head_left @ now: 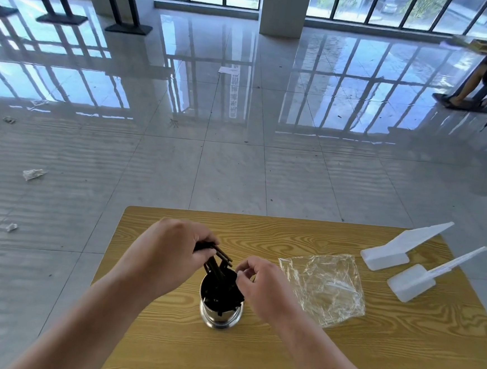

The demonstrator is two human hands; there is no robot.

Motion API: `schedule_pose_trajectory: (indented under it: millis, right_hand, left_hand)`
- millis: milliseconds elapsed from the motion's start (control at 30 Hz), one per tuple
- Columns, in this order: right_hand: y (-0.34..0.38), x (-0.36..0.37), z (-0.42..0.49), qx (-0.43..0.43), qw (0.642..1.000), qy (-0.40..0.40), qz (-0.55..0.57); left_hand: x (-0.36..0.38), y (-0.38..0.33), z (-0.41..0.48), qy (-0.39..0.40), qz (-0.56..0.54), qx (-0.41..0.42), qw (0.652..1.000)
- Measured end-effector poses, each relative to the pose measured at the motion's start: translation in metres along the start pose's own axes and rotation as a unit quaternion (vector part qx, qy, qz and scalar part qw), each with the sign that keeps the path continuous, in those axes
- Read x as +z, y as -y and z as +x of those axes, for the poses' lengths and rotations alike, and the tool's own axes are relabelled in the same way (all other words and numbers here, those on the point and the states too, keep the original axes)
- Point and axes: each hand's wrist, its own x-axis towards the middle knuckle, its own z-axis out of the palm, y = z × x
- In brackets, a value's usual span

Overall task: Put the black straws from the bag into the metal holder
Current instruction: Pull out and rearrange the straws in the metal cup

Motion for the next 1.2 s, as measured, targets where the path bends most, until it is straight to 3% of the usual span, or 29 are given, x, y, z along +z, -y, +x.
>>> schedule_pose_trajectory:
  millis: [300,567,733,867,900,967,1033,1100,1200]
  right_hand:
    - [0.003,-0.014,0.0,0.028,0.989,-0.007,0.145]
    - [0.019,-0.026,-0.001,0.043,0.962,0.136,0.233]
    - [0.037,-0.028,0.004,0.049,0.868,0.204,0.45]
    - [0.047,-0.038,0.012,0.069,0.757,0.149,0.633]
    - [0.049,-0.041,0.014,0.069,0.748,0.131,0.648]
    - [0.052,-0.046,0.016,0.074,0.784,0.086,0.611]
    - [0.051,-0.047,0.018,0.073,0.859,0.032,0.505]
    - [0.05,-0.048,0.016,0.044,0.918,0.006,0.395]
    - [0.047,-0.046,0.014,-0.008,0.967,-0.011,0.255]
  left_hand:
    - [-0.037,0.004,0.008,-0.098,-0.122,-0.067,0.985]
    - [-0.036,0.015,0.007,-0.139,-0.302,-0.105,0.937]
    - [-0.015,0.013,0.001,-0.097,-0.524,-0.177,0.827]
    - [0.014,0.011,-0.006,-0.047,-0.634,-0.272,0.722]
    - [0.021,0.012,-0.008,-0.037,-0.655,-0.296,0.694]
    - [0.037,0.015,-0.012,-0.015,-0.687,-0.332,0.647]
    - [0.049,0.019,-0.017,0.007,-0.7,-0.352,0.621]
    - [0.061,0.027,-0.021,0.032,-0.678,-0.367,0.636]
    - [0.076,0.04,-0.026,0.084,-0.597,-0.377,0.703]
